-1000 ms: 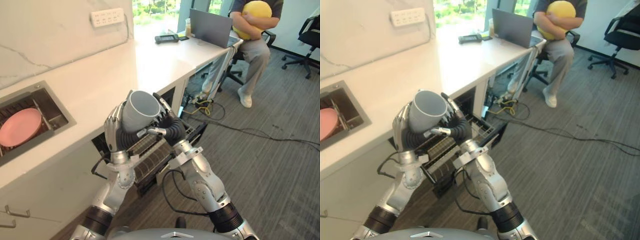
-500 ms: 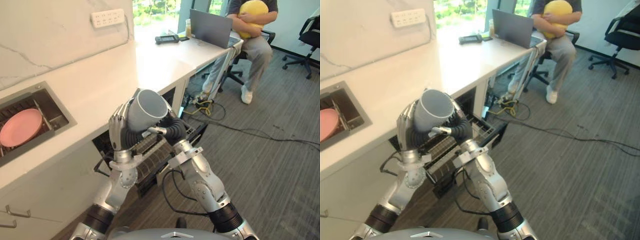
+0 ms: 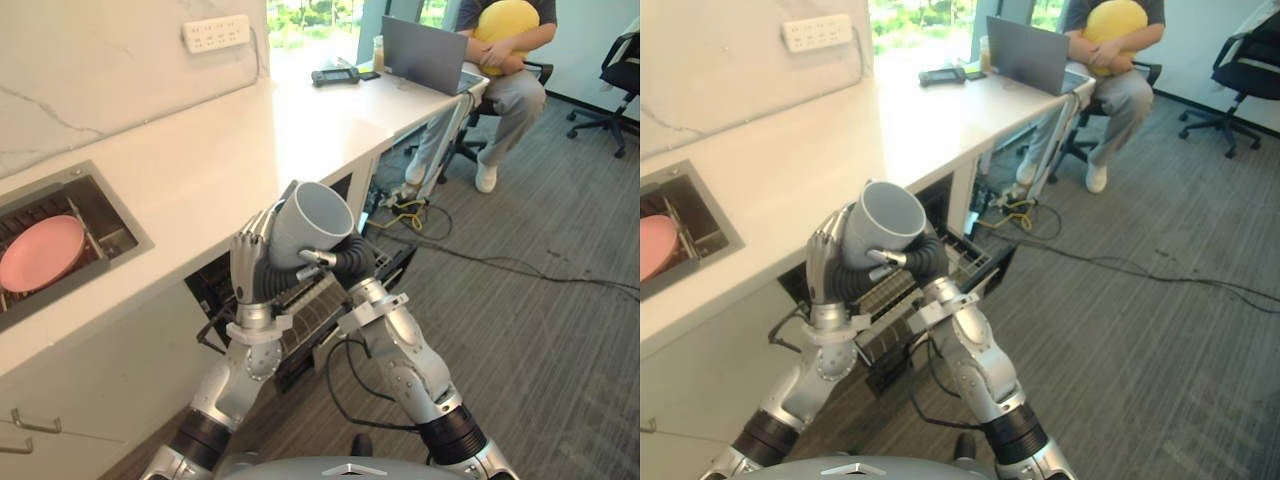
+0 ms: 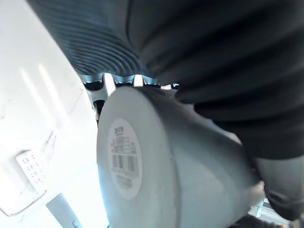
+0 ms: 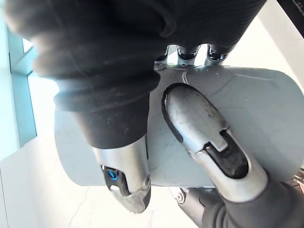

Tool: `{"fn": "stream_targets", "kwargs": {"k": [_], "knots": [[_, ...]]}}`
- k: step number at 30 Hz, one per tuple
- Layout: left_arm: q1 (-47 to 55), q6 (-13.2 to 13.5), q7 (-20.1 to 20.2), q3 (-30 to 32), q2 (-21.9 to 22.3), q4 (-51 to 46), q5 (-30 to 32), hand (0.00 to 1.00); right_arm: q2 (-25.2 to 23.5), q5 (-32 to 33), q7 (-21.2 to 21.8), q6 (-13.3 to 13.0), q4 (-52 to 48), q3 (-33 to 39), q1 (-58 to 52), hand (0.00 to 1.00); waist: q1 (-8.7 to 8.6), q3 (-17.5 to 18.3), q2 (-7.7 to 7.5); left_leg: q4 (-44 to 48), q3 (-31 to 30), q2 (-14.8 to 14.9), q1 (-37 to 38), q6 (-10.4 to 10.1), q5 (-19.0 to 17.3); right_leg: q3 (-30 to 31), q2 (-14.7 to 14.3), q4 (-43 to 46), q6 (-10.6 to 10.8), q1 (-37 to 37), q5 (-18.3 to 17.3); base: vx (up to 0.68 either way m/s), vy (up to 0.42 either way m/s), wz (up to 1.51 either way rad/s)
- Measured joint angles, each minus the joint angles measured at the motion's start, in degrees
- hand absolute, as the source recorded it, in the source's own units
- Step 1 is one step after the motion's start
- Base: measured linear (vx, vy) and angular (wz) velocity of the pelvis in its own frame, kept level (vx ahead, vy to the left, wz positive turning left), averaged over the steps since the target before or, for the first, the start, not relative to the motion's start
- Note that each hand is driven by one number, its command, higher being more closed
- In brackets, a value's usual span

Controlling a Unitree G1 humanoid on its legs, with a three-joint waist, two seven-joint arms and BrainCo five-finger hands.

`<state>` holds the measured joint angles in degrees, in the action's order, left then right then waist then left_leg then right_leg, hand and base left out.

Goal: Walk over to the sink, pick up the cup, carry it to the dishwasher, place the cup inside the dishwasher, then close the dishwasher door

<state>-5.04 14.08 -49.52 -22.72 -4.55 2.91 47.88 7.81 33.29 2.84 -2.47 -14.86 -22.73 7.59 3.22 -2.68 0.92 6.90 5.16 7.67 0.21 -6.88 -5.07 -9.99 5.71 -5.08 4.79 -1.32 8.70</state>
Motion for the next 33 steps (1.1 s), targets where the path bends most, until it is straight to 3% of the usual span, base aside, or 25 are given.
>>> {"fn": "stream_targets", "kwargs": {"k": [10,11,23,30,33], "knots": [[0.01,-0.32,-0.14,-0.83,-0.75,0.58,-1.88,1.0,0.01,-2.24,-3.34,-0.35,-0.06,-0.49,0.0,1.0,-0.01,0.9,-0.88,0.0,-0.04,-0.01,-0.06,0.01,0.11,0.01,0.01,0.0,0.01,-0.02,0.09,0.0,0.0,0.0],[0.03,-0.32,-0.13,-1.13,-1.02,0.58,-2.71,0.0,0.01,-2.24,-3.89,-0.35,-0.07,-0.74,0.0,1.0,-0.01,0.9,-0.87,0.0,-0.06,-0.01,-0.06,0.0,0.12,0.01,0.01,0.0,-0.1,-0.02,0.01,0.0,0.0,0.0],[3.39,1.53,-1.38,-1.07,-0.92,2.29,-6.15,0.0,-0.25,-4.49,-7.99,-0.32,0.0,4.34,0.67,1.0,0.15,0.88,-0.89,-0.08,-0.41,-0.01,-0.2,-0.03,0.34,-0.39,0.02,0.0,-0.32,0.09,-0.21,0.0,0.0,0.01],[7.0,1.88,-1.65,8.2,0.03,3.84,-11.76,0.0,-0.22,-5.02,-8.81,1.44,4.0,10.03,0.49,1.0,0.31,0.7,-0.95,-0.08,-2.17,-0.12,-0.25,-0.06,0.68,-2.81,0.3,0.0,-0.28,1.32,-0.69,-0.01,-0.003,0.14],[9.62,2.07,-1.48,12.02,0.13,5.21,-15.47,0.0,0.11,-6.79,-8.97,2.77,11.53,11.63,0.53,1.0,1.74,0.3,-1.32,0.01,-3.94,-0.34,-1.38,-0.05,1.17,-5.45,0.64,-0.01,-0.04,1.58,-1.14,-0.03,-0.015,0.38]]}}
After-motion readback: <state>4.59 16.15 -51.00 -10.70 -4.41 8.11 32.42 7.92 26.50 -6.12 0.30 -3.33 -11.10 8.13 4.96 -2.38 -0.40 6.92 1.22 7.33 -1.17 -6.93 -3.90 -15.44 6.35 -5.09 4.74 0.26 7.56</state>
